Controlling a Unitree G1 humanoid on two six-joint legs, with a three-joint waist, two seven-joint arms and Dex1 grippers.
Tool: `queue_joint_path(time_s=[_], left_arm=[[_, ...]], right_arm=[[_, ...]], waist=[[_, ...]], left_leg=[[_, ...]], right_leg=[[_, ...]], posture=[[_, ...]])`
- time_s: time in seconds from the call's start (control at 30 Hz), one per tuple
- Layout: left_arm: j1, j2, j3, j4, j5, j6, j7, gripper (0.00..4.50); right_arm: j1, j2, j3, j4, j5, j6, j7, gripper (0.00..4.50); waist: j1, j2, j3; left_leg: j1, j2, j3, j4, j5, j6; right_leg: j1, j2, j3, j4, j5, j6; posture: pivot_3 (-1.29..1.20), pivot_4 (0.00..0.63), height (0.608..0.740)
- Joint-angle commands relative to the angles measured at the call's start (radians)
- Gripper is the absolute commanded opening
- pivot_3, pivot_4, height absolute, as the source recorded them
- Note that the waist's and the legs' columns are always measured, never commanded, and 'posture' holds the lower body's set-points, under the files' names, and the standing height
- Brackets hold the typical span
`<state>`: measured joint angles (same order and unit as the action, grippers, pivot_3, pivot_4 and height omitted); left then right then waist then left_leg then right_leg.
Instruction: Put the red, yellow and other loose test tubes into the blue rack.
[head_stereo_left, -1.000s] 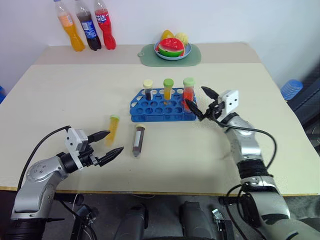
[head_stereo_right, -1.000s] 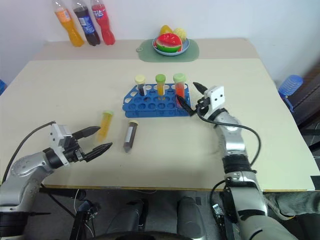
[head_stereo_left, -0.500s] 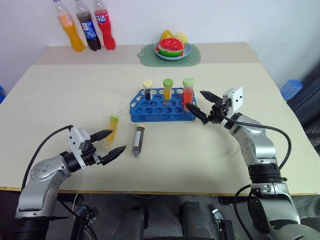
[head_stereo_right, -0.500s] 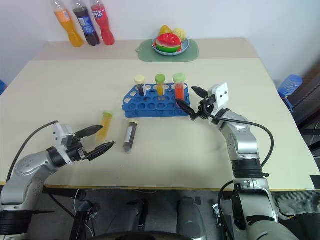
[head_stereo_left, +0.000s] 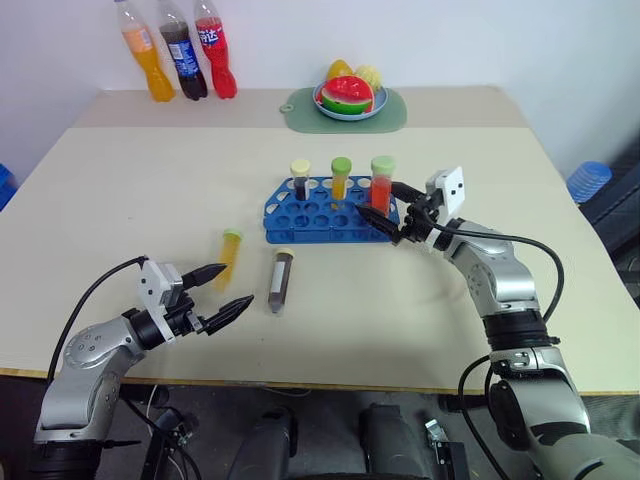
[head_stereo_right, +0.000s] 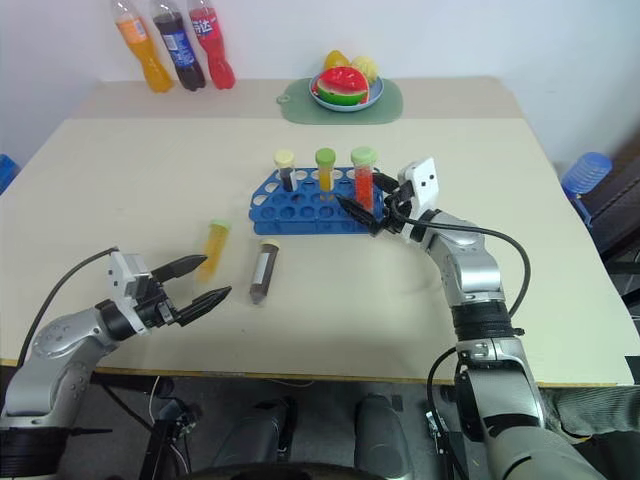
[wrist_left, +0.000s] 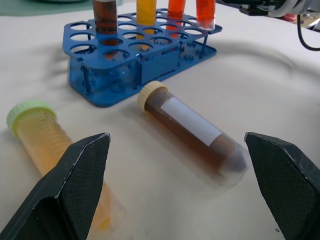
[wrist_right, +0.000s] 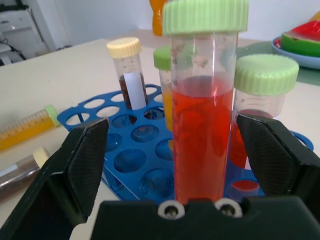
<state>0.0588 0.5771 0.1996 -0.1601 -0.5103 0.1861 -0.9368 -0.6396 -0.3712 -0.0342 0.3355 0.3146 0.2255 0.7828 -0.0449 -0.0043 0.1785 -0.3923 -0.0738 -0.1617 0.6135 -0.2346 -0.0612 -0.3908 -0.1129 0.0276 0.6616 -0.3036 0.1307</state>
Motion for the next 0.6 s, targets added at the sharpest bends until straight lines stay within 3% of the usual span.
queue_joint_path(time_s=[0.03, 0.17, 0.6], left_arm=[[0.003, 0.001, 0.013, -0.036, -0.001, -0.021, 0.004, 4.50], [0.007, 0.003, 0.014, -0.038, -0.001, -0.024, 0.007, 4.50], [0.022, 0.007, 0.020, -0.056, -0.004, -0.019, 0.019, 4.50]], right_arm=[[-0.033, 0.007, 0.001, 0.005, -0.010, -0.035, 0.007, 2.83], [-0.040, 0.007, 0.003, 0.019, -0.022, -0.055, 0.006, 0.89], [-0.001, 0.012, -0.009, 0.024, -0.045, -0.134, -0.023, 0.89]], waist=[[0.000, 0.000, 0.000], [-0.001, 0.000, 0.000], [0.001, 0.000, 0.000]], left_leg=[[0.000, 0.000, 0.000, 0.000, 0.000, 0.000], [0.000, 0.000, 0.000, 0.000, 0.000, 0.000], [0.000, 0.000, 0.000, 0.000, 0.000, 0.000]], right_leg=[[0.000, 0.000, 0.000, 0.000, 0.000, 0.000], [0.000, 0.000, 0.000, 0.000, 0.000, 0.000], [0.000, 0.000, 0.000, 0.000, 0.000, 0.000]], posture=[[0.00, 0.150, 0.740], [0.00, 0.150, 0.740], [0.00, 0.150, 0.740]])
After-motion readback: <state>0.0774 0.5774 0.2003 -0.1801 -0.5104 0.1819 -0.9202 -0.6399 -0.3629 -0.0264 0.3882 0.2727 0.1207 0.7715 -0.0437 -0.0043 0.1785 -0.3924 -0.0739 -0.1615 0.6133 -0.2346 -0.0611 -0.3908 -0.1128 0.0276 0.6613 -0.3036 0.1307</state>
